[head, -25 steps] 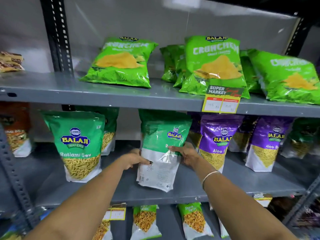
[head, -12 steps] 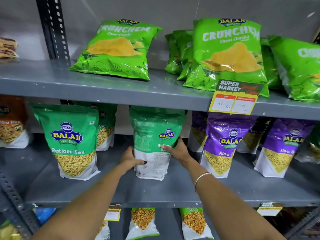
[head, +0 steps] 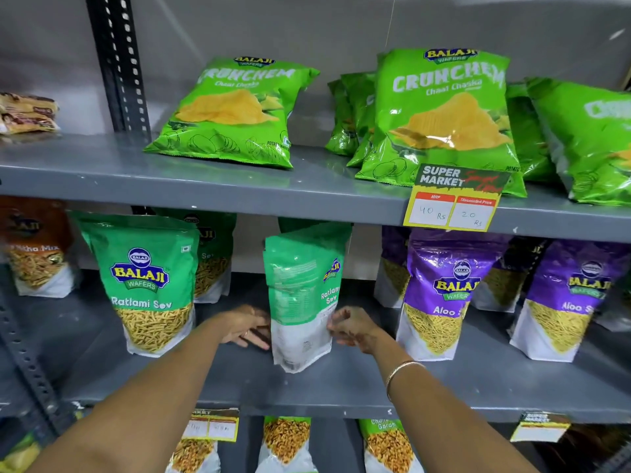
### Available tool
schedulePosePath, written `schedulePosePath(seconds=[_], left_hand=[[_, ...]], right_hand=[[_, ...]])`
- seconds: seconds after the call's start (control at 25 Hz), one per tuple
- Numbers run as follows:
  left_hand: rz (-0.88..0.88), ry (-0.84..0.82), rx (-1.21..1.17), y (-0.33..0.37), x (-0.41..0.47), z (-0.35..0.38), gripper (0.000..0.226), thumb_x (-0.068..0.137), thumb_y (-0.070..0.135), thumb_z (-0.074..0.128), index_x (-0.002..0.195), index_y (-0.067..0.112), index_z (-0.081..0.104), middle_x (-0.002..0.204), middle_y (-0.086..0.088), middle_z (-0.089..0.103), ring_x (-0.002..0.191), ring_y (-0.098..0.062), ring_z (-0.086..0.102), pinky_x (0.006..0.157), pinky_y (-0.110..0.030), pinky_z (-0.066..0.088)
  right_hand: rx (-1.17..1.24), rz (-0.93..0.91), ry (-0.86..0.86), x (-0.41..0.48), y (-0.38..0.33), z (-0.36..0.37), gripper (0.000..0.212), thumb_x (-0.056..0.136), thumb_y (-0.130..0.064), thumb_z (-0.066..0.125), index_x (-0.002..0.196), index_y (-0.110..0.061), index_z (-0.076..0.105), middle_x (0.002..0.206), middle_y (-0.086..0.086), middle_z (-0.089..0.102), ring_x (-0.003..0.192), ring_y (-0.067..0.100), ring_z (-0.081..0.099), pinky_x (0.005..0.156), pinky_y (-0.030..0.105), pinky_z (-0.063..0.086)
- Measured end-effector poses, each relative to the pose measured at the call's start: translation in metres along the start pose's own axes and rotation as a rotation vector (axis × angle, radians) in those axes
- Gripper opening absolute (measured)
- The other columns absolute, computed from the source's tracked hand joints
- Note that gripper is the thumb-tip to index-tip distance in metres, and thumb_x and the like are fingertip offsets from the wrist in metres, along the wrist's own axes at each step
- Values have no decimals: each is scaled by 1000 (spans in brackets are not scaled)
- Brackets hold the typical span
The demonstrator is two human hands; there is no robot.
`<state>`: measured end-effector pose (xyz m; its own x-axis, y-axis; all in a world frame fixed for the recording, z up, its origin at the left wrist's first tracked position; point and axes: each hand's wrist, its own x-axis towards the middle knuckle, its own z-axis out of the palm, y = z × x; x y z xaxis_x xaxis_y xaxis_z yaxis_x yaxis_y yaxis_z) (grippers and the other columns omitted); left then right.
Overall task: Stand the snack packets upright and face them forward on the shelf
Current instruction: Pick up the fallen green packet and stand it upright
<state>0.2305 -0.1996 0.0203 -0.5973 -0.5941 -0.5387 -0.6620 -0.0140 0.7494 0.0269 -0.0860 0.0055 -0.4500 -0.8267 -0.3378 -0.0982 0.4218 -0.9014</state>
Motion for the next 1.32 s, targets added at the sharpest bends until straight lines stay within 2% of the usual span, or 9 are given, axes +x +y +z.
schedulePosePath(seconds=[0.12,0.24,0.36,0.6,0.72,0.84,1.0,1.12,1.32], left_hand=[[38,69,-15,-3,5,12,61,89,34,54,143,25,28,141,-3,50,120,-23,54,98,-37,37],[108,136,-88,3,9,26,86,80,31,68,148,30,15,157,3,24,142,-21,26,107,-44,32],[156,104,-123,10,10,36,84,81,23,67,148,31,16,156,6,24,143,-19,23,111,-49,26],[151,170,-221,6,19,36,74,82,16,66,145,20,27,136,-8,49,127,-22,43,105,-38,30],[215,321,-205,5,26,29,40,80,12,68,117,7,55,121,-11,56,117,-21,48,94,-26,36],[207,372,-293,7,30,29,20,79,15,69,93,12,55,97,-7,57,107,-22,51,80,-23,41],[179,326,-320,10,36,36,69,78,12,70,137,6,34,122,-21,56,105,-23,51,100,-33,38],[161,386,-229,11,37,42,54,73,14,75,120,7,49,129,-20,59,112,-27,56,103,-37,43],[138,494,-182,14,32,54,50,71,22,76,109,11,45,134,-13,50,125,-29,47,92,-33,42]], right_hand=[[-91,-56,-172,-7,1,-6,59,77,-5,70,126,-26,44,104,-2,51,95,11,52,64,21,44],[-154,-78,-380,-13,3,0,84,70,-16,78,132,-36,26,118,-14,50,115,11,48,82,28,49],[-208,-168,-225,-6,8,15,112,52,-27,88,140,-22,19,141,-3,38,131,17,39,109,40,39],[-90,-234,-203,-2,6,3,76,67,-2,78,127,-4,33,124,9,49,113,21,53,97,31,48],[-57,-266,-203,1,7,-13,60,71,4,73,124,-4,46,110,12,59,87,11,57,65,13,53],[-31,-250,-53,14,13,-25,44,71,4,72,103,-14,47,104,16,57,89,18,55,64,22,52],[105,-223,-25,20,14,-28,57,68,7,74,118,5,47,112,20,61,100,24,57,67,16,53],[153,-270,-60,21,13,-26,63,67,9,73,124,8,46,122,22,61,104,27,58,77,22,54],[141,-308,-124,20,11,-30,51,75,6,68,123,5,51,123,22,60,96,23,61,59,6,53]])
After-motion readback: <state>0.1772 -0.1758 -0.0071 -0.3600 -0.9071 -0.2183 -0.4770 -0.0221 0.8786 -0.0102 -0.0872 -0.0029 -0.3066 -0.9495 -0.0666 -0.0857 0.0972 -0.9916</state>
